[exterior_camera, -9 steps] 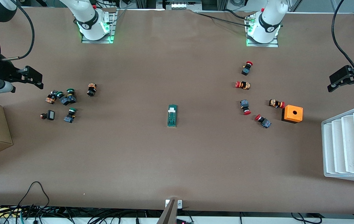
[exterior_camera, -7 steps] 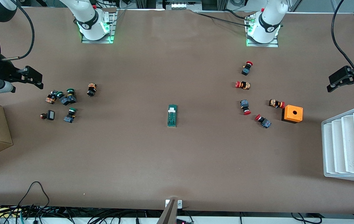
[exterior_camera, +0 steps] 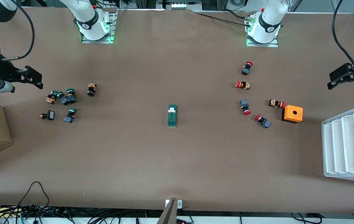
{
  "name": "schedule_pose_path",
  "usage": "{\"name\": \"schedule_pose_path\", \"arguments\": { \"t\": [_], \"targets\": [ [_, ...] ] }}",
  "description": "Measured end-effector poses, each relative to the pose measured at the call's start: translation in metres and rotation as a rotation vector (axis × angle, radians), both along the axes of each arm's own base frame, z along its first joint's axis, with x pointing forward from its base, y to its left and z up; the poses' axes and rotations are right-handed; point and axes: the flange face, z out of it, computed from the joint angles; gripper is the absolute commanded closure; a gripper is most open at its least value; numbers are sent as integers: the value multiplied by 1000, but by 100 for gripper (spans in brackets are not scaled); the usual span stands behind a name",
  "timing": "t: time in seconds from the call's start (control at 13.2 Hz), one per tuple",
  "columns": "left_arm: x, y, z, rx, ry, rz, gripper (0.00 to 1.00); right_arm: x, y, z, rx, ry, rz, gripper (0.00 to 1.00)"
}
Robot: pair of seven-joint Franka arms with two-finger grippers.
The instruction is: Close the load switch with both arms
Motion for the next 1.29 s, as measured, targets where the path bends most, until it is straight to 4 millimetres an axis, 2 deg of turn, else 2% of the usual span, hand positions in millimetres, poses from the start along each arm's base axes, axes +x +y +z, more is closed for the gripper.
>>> {"name": "schedule_pose_path", "arguments": {
  "t": [0.38, 0.83, 1.29],
  "targets": [
    [-10, 0, 13, -2, 1, -2, 0, 4, 2, -9, -28, 14, 12, 0],
    [-14, 1, 9, -3, 43, 10, 0, 5, 2, -10, -29, 16, 17, 0],
    [-14, -5, 6, -5, 56, 59, 0, 5, 2, -10, -29, 16, 18, 0]
  ]
}}
